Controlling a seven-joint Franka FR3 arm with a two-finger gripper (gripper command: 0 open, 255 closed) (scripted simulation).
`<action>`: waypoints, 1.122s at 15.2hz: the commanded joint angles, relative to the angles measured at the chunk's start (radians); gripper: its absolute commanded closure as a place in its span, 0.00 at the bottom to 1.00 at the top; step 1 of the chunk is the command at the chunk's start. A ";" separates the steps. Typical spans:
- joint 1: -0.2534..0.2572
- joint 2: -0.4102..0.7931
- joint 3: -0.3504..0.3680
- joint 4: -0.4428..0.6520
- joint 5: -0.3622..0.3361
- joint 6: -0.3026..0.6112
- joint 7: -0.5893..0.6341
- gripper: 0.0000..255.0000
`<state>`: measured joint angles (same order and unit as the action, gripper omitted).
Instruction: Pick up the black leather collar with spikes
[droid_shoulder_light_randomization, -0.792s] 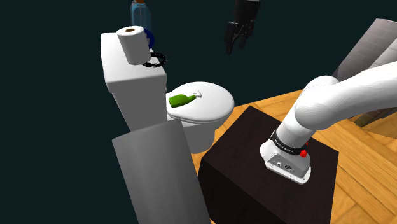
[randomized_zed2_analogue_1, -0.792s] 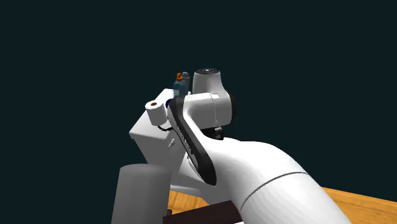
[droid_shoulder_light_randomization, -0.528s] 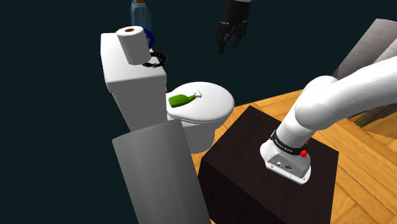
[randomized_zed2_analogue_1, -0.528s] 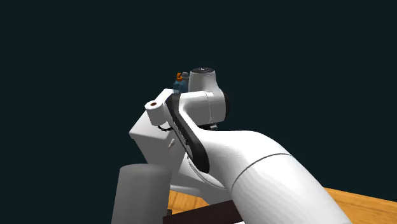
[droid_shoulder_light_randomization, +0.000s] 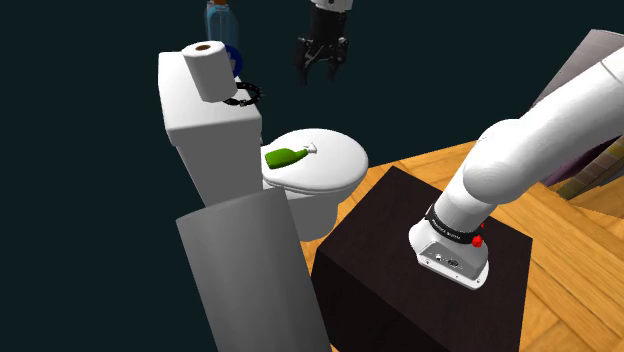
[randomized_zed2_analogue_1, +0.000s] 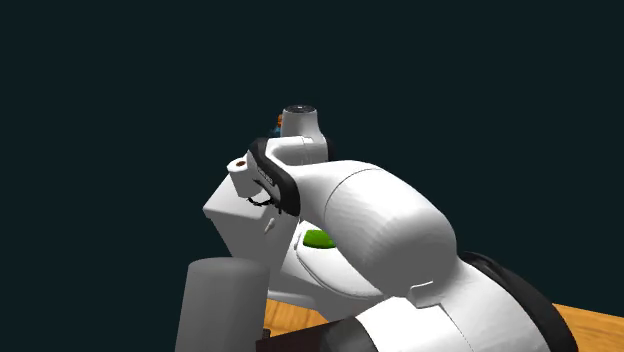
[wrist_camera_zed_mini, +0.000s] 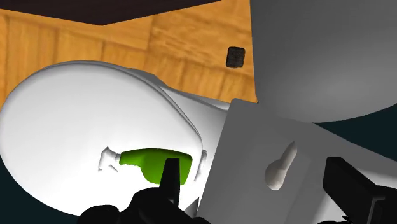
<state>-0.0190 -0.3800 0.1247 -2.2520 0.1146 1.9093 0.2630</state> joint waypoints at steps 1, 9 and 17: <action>-0.003 0.075 0.010 0.048 0.008 0.035 0.036 0.00; -0.006 0.375 0.035 0.298 0.014 0.119 0.174 0.00; 0.001 0.552 0.036 0.443 0.009 0.170 0.242 0.00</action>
<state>-0.0173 0.1687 0.1608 -1.7996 0.1222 2.0662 0.5055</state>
